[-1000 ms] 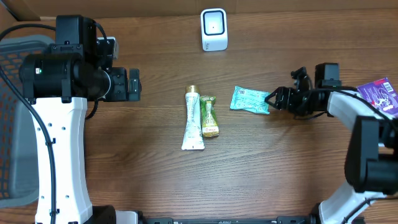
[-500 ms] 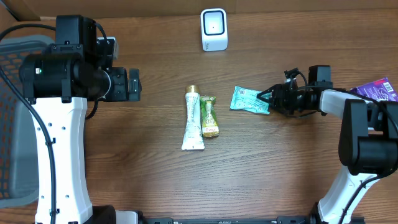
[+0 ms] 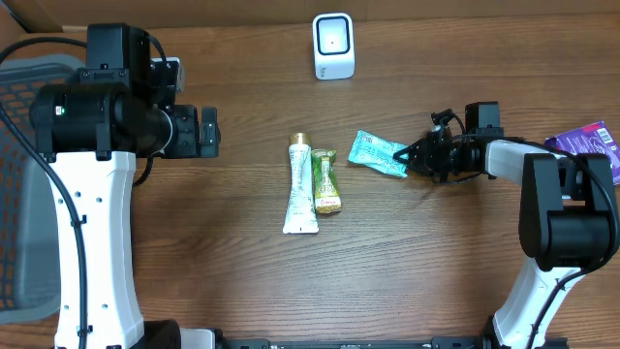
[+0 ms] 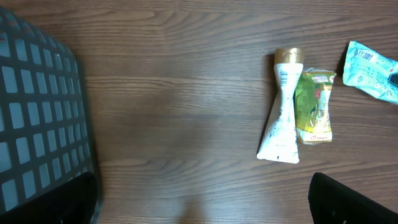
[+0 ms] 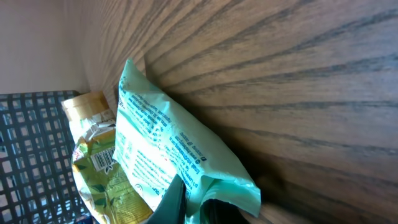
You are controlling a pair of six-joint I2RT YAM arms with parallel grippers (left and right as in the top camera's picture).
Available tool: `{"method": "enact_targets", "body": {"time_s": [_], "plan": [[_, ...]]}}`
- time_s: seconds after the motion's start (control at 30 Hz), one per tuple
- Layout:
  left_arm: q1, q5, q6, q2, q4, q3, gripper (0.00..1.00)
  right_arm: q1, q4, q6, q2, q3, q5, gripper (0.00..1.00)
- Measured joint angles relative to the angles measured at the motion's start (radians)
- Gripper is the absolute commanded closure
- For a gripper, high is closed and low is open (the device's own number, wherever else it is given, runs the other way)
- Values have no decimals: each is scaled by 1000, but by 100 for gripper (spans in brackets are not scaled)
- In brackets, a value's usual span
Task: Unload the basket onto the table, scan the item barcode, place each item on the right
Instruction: 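Lift the mint-green packet toward the white scanner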
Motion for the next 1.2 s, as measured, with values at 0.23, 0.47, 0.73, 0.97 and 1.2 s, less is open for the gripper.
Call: {"method": "enact_targets", "body": {"time_s": [0.23,0.47,0.73,0.97,1.2], "plan": [[0,0,0,0,0,0,1,-21,-187,-45,-27,59,-5,96],[0,0,0,0,0,0,0,-23,-485,-217,-208,213,-8,96],[0,0,0,0,0,0,0,-23,-565,-314,-408,260,-18,96],[0,0,0,0,0,0,1,-23,-569,-325,-467,260,-15,96],[0,0,0,0,0,0,0,30,-466,-175,-468,260,243,96]]}}
